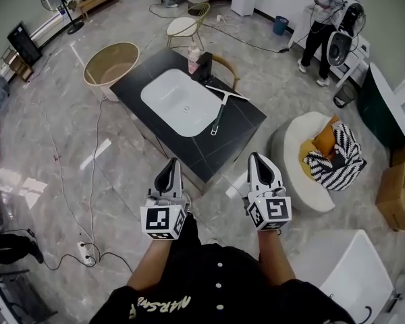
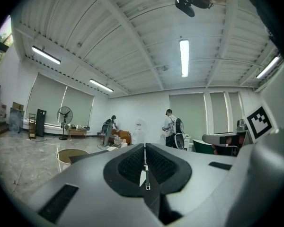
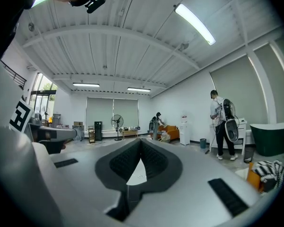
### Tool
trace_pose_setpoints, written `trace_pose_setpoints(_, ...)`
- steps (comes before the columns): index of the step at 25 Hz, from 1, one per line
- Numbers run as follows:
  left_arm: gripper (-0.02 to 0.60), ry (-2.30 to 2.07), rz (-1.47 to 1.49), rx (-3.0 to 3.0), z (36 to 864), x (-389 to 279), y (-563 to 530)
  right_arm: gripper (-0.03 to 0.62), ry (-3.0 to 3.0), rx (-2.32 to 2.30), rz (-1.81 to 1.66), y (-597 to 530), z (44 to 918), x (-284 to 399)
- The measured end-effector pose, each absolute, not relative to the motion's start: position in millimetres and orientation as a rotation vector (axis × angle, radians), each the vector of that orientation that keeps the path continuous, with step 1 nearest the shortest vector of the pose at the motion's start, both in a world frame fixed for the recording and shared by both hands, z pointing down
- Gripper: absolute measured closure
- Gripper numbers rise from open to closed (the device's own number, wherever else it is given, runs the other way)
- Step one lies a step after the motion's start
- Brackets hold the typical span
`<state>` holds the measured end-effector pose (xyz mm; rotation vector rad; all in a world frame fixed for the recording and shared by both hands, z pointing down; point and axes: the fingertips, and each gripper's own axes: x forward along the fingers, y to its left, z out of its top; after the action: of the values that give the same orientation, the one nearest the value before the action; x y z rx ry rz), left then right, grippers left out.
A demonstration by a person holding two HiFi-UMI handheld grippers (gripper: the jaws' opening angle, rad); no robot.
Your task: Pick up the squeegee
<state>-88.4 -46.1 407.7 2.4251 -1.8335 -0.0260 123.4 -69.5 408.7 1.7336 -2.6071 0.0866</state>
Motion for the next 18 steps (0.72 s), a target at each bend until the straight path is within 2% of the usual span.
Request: trace_pose_setpoints(18, 0.563, -1.728, -0.036, 2.53, 383, -140, -243, 0.597, -2.535, 1.816, 0.072, -257, 390, 66)
